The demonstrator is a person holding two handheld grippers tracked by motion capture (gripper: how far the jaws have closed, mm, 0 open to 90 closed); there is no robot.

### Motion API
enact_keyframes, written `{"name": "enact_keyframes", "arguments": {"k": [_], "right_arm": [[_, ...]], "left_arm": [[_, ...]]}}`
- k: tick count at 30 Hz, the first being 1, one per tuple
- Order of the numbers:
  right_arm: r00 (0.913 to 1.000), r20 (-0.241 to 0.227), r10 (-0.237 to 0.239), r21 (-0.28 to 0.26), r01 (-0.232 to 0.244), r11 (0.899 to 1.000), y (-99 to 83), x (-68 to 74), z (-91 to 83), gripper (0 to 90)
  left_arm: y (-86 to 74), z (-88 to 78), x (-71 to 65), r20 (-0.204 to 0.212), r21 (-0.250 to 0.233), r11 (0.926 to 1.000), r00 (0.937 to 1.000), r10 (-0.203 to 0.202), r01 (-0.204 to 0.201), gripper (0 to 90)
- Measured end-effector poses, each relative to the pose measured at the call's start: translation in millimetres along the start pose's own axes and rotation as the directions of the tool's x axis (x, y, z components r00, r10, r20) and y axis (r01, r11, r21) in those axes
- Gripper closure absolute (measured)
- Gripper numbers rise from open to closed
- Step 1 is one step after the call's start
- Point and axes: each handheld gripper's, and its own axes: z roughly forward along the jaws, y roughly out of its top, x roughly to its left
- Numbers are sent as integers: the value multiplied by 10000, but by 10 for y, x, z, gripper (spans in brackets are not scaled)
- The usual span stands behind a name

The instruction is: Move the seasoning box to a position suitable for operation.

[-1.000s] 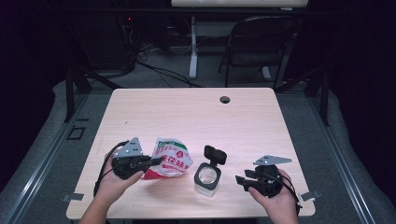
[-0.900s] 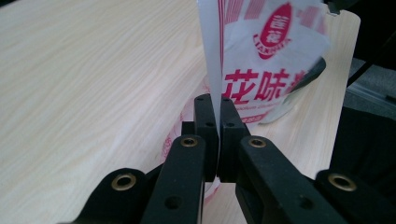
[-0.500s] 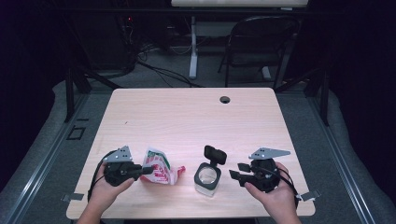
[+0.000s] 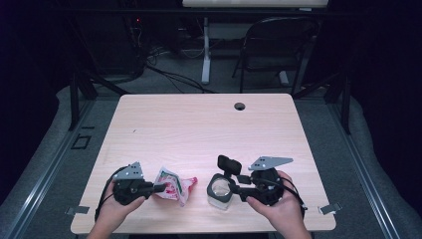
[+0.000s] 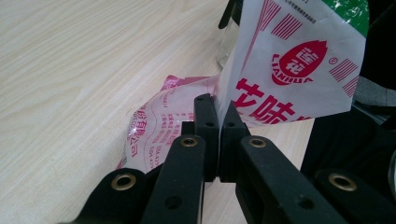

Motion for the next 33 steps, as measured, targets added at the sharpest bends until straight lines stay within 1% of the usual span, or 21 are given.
{"name": "enact_keyframes", "arguments": {"k": [3, 6, 7, 9, 11, 13, 14, 17, 18, 21, 25, 26, 27, 28, 29, 30, 32, 33], "right_arm": [[9997, -244, -101, 161, 105, 9998, 59, 54, 89, 571], [9978, -653, -123, 324, 145, 9994, 119, 106, 198, 571], [9974, -706, -121, 351, 146, 9993, 136, 131, 242, 570], [9961, -805, -355, 610, 405, 9973, 180, 194, 309, 568], [9939, -961, -537, 698, 605, 9957, 221, 271, 377, 566], [9912, -1174, -619, 851, 721, 9938, 264, 333, 439, 565], [9904, -1212, -661, 802, 762, 9939, 276, 361, 476, 566], [9883, -1347, -721, 917, 849, 9922, 309, 420, 562, 566], [9873, -1389, -775, 1009, 920, 9906, 318, 434, 581, 566], [9847, -1569, -756, 1135, 940, 9891, 342, 497, 630, 566], [9810, -1717, -899, 1132, 1103, 9874, 406, 599, 668, 566], [9800, -1804, -838, 1037, 1037, 9892, 418, 633, 686, 565], [9778, -1905, -869, 1127, 1098, 9875, 439, 656, 701, 562], [9765, -1973, -863, 1105, 1096, 9878, 451, 683, 730, 561], [9751, -2019, -917, 1179, 1172, 9861, 465, 704, 758, 558], [9749, -2051, -869, 1230, 1137, 9859, 473, 729, 795, 556], [9751, -2018, -920, 1436, 1223, 9820, 483, 755, 875, 555], [9766, -1937, -936, 1569, 1250, 9797, 485, 758, 919, 556]], "left_arm": [[-11, 0, -6, -1, -7, 10000, 10000, -11, 11, 900], [-11, -1, -11, -2, 25, 10000, 10000, -7, 7, 900], [-11, -1, -11, -8, 22, 10000, 10000, -19, 19, 900], [-12, 1, -12, 17, 28, 10000, 10000, -16, 16, 900], [-12, 2, -10, 22, 26, 10000, 10000, -26, 26, 900], [-13, 2, -7, 37, 6, 10000, 10000, -54, 54, 900], [-12, 1, -7, 37, 10, 10000, 10000, -44, 44, 900], [-12, 2, -9, 50, 48, 10000, 10000, -21, 20, 900], [-10, 2, -11, 45, 60, 10000, 10000, -14, 14, 900], [-10, 5, -14, 35, 50, 10000, 10000, -3, 2, 900], [-9, 8, -18, 98, 92, 10000, 10000, -5, 4, 900], [-9, 11, -20, 99, 92, 10000, 10000, -8, 7, 900], [-8, 13, -21, 115, 94, 10000, 9999, -8, 7, 900], [-8, 16, -23, 137, 104, 9999, 9999, 0, -2, 900], [-6, 18, -23, 161, 116, 9999, 9999, 8, -10, 900], [-6, 21, -25, 175, 107, 9999, 9998, -7, 5, 900], [-6, 22, -23, 200, 107, 9999, 9998, -7, 4, 900], [-7, 21, -22, 213, 108, 9999, 9998, -4, 2, 900]]}}
